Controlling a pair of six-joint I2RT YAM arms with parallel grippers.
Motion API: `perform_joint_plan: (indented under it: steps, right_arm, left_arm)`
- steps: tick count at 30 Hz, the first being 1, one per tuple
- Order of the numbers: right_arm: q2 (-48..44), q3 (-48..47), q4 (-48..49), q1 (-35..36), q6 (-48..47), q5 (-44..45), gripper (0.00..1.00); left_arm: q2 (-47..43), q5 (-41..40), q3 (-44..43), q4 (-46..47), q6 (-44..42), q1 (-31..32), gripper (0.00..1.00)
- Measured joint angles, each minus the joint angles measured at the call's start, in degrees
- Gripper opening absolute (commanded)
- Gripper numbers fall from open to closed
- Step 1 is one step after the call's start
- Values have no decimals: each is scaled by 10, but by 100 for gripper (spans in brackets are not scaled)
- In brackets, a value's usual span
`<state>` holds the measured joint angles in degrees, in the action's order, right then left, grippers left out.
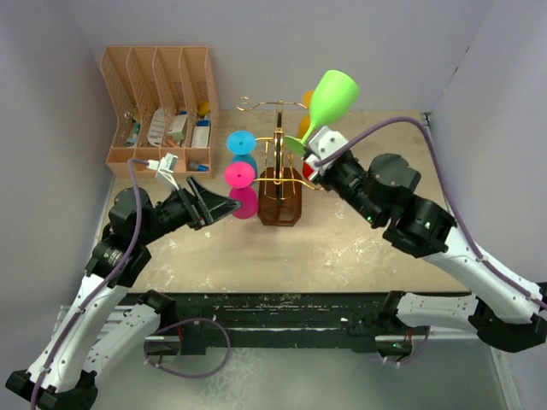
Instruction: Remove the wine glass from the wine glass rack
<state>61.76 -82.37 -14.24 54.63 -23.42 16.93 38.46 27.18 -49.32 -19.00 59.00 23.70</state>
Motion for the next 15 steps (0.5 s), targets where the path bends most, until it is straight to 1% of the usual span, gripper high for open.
perform_joint_plan:
  steps: [6, 7, 9, 13, 15]
  right_arm:
    - [-11, 78, 62, 116, -76, 129, 0]
    - [-16, 97, 77, 126, -90, 153, 0]
    - [-22, 122, 95, 169, -110, 184, 0]
    - [-37, 189, 162, 245, -170, 264, 0]
    - [-40, 218, 191, 273, -200, 293, 0]
  left_arm:
    - [2, -5, -11, -2, 2, 0, 83]
    - [4, -6, -14, -2, 3, 0, 83]
    - [7, -6, -20, -3, 4, 0, 82]
    - [17, -6, -28, -2, 7, 0, 81]
    - [21, -5, -28, -2, 11, 0, 80]
